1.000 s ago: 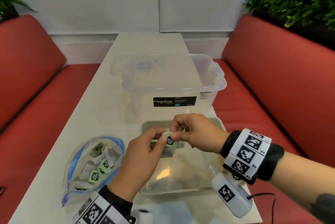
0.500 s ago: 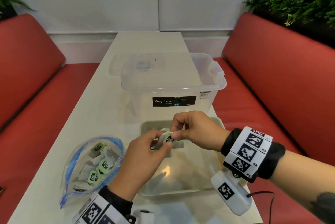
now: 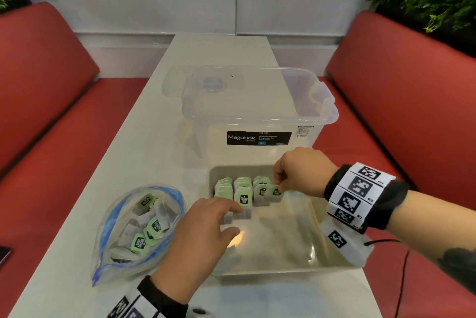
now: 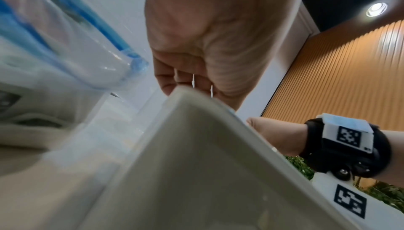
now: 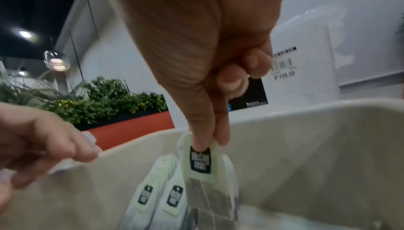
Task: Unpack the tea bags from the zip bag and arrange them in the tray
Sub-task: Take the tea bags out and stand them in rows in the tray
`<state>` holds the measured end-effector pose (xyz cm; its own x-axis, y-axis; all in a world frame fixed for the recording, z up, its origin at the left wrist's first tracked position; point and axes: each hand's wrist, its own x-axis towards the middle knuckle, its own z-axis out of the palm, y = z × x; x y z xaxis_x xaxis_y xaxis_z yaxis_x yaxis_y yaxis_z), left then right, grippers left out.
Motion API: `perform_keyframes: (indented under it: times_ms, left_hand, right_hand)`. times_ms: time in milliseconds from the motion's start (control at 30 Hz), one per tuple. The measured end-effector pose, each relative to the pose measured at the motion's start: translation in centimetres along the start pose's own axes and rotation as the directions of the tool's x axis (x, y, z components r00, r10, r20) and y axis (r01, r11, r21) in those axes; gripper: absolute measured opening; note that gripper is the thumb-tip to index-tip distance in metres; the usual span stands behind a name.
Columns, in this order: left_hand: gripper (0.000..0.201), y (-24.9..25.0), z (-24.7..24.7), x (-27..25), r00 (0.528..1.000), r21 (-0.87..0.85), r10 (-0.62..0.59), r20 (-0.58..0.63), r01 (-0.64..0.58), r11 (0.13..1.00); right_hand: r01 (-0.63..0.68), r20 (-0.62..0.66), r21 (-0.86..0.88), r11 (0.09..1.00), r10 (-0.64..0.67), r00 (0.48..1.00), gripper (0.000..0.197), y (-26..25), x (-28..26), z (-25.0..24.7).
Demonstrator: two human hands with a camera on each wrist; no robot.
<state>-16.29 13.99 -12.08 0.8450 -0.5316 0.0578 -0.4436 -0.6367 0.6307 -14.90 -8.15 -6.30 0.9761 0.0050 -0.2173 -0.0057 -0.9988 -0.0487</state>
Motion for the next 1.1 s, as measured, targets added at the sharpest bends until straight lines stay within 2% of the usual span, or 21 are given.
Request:
perform_keyframes:
  times_ms: [133, 300, 700, 900, 1100]
  left_hand:
    - [0.033, -0.6, 0.3, -0.3, 0.997, 0.032, 0.049, 0.052, -0.051, 0.998]
    - [0.031, -0.9, 0.5, -0.4, 0.996, 0.046, 0.056, 0.064, -0.059, 0.997]
    - [0.032, -1.1, 0.7, -0.5, 0.994, 0.050, 0.087, 0.072, -0.091, 0.995]
    - [0.033, -1.3, 0.5, -0.5, 0.993, 0.014, 0.095, 0.068, -0.096, 0.995]
    - [0.032, -1.5, 0.4, -0.7, 0.993, -0.013, 0.101, 0.065, -0.101, 0.995]
  right_hand:
    - [-0.025, 0.113, -0.021, 0.999, 0.028, 0.993, 0.010, 0.0, 1.5, 1.7]
    - [-0.008, 0.165, -0.064, 0.998, 0.018, 0.986, 0.008, -0.8, 2.9, 2.8]
    - [0.014, 0.112, -0.156, 0.988, 0.003, 0.994, 0.008, -1.2, 3.9, 3.6]
    - [-0.010, 0.073, -0.182, 0.983, 0.023, 0.997, 0.017, -0.9, 4.1, 3.8]
    - [-0.035, 0.050, -0.167, 0.985, 0.044, 0.998, 0.017, -0.7, 4.2, 4.2]
